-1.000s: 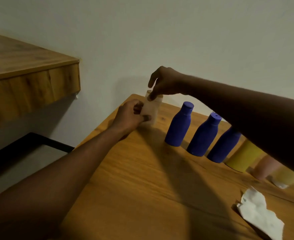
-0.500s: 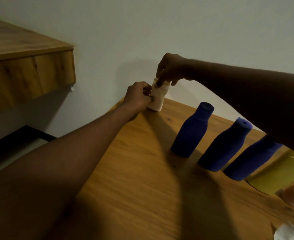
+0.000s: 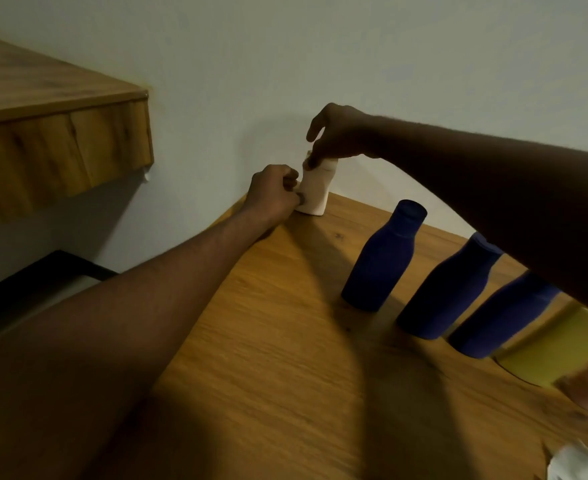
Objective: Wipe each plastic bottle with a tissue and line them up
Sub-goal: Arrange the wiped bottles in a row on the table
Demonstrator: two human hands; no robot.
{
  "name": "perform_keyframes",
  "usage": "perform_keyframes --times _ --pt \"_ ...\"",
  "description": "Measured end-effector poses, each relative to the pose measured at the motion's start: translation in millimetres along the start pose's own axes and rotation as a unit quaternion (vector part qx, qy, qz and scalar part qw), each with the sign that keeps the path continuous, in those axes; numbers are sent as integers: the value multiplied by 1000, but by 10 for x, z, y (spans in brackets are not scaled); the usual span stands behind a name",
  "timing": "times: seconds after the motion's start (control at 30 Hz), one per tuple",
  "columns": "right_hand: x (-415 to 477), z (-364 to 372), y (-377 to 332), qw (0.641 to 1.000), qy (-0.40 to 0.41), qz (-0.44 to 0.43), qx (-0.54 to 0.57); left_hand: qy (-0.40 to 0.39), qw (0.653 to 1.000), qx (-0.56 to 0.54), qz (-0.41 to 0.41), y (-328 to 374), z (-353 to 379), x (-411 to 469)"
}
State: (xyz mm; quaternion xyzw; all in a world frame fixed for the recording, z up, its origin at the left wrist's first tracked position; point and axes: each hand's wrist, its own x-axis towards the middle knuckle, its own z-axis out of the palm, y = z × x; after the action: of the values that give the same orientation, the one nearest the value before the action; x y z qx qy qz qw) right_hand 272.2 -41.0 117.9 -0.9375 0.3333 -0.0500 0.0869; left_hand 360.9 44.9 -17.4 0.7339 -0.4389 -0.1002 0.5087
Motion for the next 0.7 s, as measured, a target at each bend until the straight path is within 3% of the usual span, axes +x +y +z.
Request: perform_keyframes --times 0.4,0.7 --pt "-792 -629 -97 999 24 22 13 2 1000 -16 12 491 -384 -394" --pt "-1687 -803 -34 993 -94 31 58 -64 995 -69 -18 685 -401 -1332"
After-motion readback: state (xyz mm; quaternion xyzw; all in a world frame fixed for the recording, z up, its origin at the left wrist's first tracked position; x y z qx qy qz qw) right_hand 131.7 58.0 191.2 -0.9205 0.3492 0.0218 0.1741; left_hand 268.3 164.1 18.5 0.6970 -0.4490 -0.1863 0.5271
